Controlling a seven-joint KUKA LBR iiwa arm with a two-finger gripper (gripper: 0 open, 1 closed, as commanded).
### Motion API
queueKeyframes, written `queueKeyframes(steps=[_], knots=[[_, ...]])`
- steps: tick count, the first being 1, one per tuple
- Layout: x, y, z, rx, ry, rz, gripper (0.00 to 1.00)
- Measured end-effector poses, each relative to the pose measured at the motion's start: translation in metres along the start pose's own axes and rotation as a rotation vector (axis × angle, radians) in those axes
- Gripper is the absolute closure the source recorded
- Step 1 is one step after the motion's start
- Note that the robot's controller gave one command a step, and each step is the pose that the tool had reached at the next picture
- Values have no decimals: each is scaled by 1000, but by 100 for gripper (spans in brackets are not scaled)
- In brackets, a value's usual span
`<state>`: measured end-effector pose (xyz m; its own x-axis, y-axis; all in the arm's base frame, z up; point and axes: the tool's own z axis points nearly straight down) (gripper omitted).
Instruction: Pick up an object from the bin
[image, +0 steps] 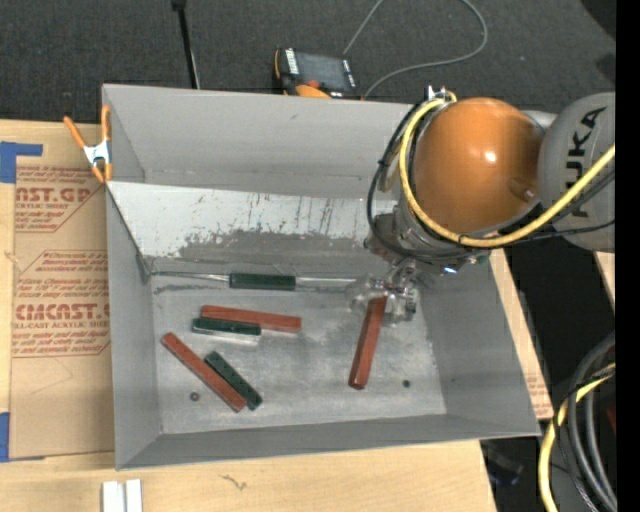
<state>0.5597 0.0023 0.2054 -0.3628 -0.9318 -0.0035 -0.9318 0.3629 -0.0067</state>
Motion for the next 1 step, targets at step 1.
queueKeyframes(steps=[1], knots=[[-5,-26,135,-5,-2,-634,100]])
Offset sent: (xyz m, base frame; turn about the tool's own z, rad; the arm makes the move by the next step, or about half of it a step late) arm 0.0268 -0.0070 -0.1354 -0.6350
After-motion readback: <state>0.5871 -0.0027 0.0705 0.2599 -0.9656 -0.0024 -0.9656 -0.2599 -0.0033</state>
